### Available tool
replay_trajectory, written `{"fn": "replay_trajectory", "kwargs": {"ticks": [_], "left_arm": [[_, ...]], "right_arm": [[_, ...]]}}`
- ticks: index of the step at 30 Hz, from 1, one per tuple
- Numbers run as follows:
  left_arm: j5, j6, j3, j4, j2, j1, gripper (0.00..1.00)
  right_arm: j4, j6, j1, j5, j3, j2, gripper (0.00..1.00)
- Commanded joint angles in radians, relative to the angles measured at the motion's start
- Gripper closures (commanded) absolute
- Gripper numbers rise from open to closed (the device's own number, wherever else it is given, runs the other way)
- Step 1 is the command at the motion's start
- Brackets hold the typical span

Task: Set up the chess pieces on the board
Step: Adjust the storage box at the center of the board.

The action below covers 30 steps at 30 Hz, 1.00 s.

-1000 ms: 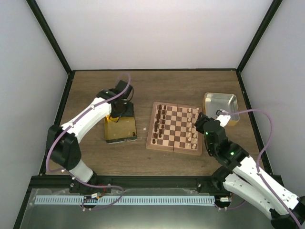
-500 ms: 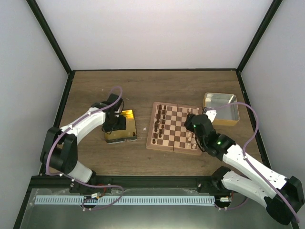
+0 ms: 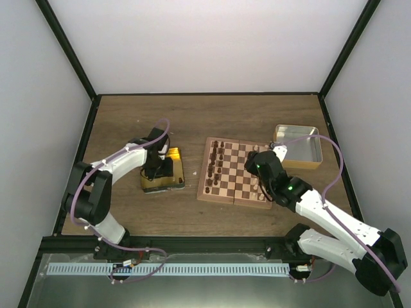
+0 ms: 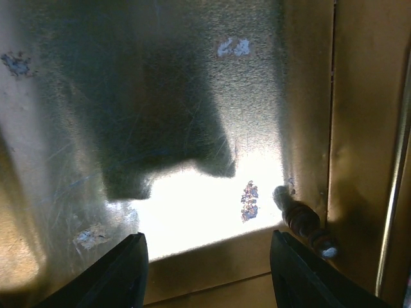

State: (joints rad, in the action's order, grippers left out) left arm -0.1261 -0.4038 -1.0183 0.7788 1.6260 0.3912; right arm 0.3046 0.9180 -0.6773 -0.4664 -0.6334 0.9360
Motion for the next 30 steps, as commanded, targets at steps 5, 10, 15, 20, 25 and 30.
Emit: {"fn": "replay_trajectory", "kwargs": {"ticks": [5,10,15,20,25,30], "left_arm": [[0.012,-0.020,-0.003,0.005,0.048,0.012,0.47],[0.019,-0.024,-0.020,0.013,0.098,0.030,0.48],[0.002,0.009,-0.062,0.035,0.147,0.048,0.54],[-0.020,0.044,-0.100,0.027,0.185,0.055,0.66],[-0.078,0.043,-0.141,-0.047,0.193,0.055,0.78],[0.000,0.005,-0.179,-0.113,0.182,0.047,0.84]], "right_arm": [[-0.041,-0.015,0.004,-0.033,0.015,-0.044,0.38],[-0.056,-0.062,0.004,-0.041,0.019,-0.060,0.38],[-0.061,-0.073,0.004,-0.043,0.019,-0.055,0.38],[-0.066,-0.056,0.004,-0.034,0.017,-0.032,0.38],[-0.063,-0.044,0.004,-0.016,-0.006,0.004,0.38],[-0.054,-0.045,0.004,-0.009,-0.028,0.031,0.38]]}}
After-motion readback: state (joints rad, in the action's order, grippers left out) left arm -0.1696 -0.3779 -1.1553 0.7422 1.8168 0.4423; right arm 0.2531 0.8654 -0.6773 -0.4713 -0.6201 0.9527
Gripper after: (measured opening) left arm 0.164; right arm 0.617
